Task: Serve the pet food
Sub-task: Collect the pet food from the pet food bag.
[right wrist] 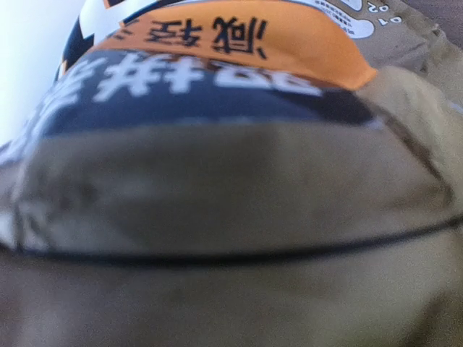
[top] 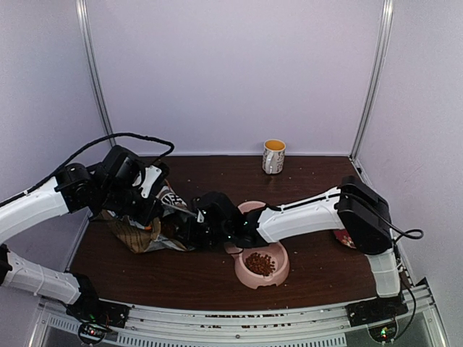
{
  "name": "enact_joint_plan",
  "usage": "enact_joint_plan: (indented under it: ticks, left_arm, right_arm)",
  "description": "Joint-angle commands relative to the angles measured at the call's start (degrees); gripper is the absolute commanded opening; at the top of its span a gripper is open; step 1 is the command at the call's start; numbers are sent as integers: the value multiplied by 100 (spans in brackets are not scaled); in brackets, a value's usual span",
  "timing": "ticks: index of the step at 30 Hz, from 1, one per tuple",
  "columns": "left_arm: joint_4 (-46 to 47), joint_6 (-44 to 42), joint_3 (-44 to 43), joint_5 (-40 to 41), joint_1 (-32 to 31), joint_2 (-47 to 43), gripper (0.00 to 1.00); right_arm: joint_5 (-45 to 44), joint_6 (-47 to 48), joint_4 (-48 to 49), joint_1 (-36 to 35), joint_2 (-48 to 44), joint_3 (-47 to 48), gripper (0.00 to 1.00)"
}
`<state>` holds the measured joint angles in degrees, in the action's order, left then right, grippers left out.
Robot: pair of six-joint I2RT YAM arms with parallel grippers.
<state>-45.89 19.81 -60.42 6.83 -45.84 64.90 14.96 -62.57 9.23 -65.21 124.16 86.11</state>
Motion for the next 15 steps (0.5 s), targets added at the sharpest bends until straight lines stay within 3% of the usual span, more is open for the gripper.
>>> enact_joint_plan:
  ticks: [1,15]
  left_arm:
    - [524,5,-48,248,5,-246,0]
    - [522,23,26,319,3,-320,0]
  right_arm:
    - [15,-277,434,51,-426,-355,0]
    - [-133,-859,1263,171,-1047,-1141,0]
